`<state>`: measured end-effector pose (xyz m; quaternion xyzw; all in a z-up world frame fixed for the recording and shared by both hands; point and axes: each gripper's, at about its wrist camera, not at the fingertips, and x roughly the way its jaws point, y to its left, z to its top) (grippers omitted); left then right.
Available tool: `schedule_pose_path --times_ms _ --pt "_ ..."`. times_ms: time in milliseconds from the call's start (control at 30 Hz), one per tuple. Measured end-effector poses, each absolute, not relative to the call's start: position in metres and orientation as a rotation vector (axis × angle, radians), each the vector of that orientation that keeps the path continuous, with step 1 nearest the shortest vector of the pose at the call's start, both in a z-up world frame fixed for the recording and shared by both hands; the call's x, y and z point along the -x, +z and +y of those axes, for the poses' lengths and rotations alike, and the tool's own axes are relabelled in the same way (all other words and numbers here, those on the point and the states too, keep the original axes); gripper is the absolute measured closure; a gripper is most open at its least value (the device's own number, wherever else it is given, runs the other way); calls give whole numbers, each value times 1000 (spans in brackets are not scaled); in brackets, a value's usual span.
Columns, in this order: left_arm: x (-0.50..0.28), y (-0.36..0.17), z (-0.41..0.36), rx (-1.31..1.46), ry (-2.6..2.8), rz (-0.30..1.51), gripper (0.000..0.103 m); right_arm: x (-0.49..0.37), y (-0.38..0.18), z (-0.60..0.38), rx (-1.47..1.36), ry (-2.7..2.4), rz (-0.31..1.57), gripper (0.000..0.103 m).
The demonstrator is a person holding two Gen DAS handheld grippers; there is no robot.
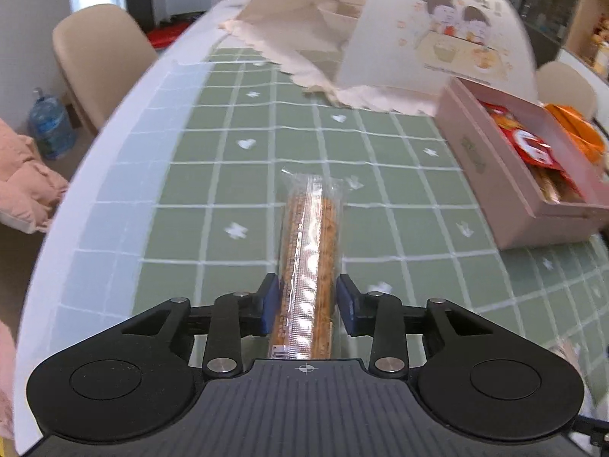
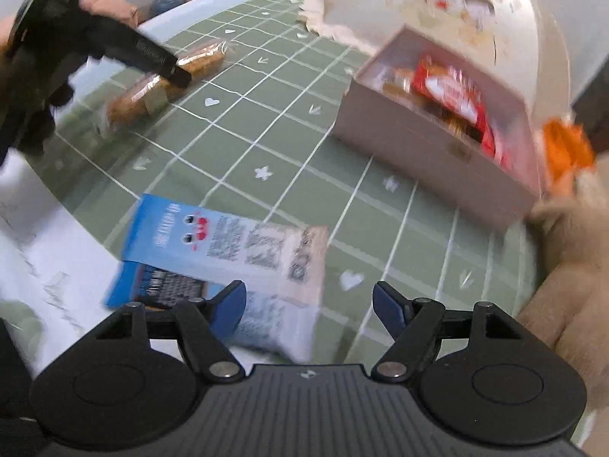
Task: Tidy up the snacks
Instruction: 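Grasp the blue biscuit packet with the right tool while the left tool grasps the wrapped bread stick, then lift the blue packet with the right tool while the left tool lifts the bread stick toward the box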
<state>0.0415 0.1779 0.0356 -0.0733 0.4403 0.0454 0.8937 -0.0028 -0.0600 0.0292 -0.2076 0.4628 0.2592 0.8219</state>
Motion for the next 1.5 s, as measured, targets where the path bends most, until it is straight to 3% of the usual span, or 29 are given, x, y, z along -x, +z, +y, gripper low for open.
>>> schedule_pose_path --times_ms 167,367,867,1067,1267,1500 --pt "-15 35 152 200 -55 955 68 6 27 -63 223 655 1187 29" --pt "16 34 124 233 -215 1025 68 0 25 -66 152 684 1252 29" --pt "39 32 124 252 -131 1044 68 -36 16 -22 147 340 1035 26" --pt "38 28 128 291 -126 1058 67 -14 17 -36 342 472 958 26" --pt "35 28 125 305 -124 1056 67 4 21 -54 681 306 661 26" --pt "31 28 118 298 -102 1058 67 -15 28 -85 264 286 990 26"
